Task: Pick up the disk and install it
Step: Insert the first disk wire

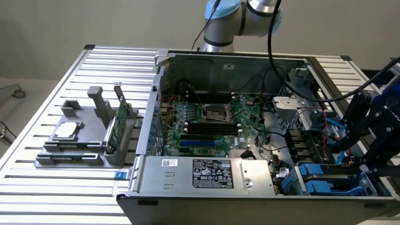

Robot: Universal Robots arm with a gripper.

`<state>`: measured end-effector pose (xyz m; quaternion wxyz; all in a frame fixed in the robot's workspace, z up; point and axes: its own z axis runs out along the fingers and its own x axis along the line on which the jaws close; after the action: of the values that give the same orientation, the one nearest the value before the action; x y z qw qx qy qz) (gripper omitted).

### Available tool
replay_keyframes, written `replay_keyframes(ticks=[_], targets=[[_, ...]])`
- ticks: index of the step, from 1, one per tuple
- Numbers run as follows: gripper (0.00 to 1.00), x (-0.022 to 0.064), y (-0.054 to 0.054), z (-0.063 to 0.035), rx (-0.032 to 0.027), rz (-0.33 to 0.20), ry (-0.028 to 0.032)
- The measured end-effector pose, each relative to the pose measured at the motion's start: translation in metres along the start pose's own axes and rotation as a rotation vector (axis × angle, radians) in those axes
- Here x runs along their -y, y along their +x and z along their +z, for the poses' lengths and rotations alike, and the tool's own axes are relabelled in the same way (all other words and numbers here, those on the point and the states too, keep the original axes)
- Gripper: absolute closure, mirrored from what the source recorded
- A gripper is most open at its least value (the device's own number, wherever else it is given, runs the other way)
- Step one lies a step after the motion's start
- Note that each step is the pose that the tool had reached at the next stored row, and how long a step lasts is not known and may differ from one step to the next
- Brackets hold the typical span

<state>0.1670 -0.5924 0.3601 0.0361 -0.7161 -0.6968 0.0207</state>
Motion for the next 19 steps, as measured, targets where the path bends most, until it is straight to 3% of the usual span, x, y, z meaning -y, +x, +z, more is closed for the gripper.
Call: replay_keyframes(ticks=[8, 12, 19], targets=[[0.51, 0.0012, 0.000, -0.0153, 0.0002, 0.000, 0.0011], [0.51, 0.0026, 0.000, -0.0160, 0.0000, 0.000, 0.0013], [0.51, 0.0155, -0.001, -0.0149, 0.0000, 0.000, 0.0022]])
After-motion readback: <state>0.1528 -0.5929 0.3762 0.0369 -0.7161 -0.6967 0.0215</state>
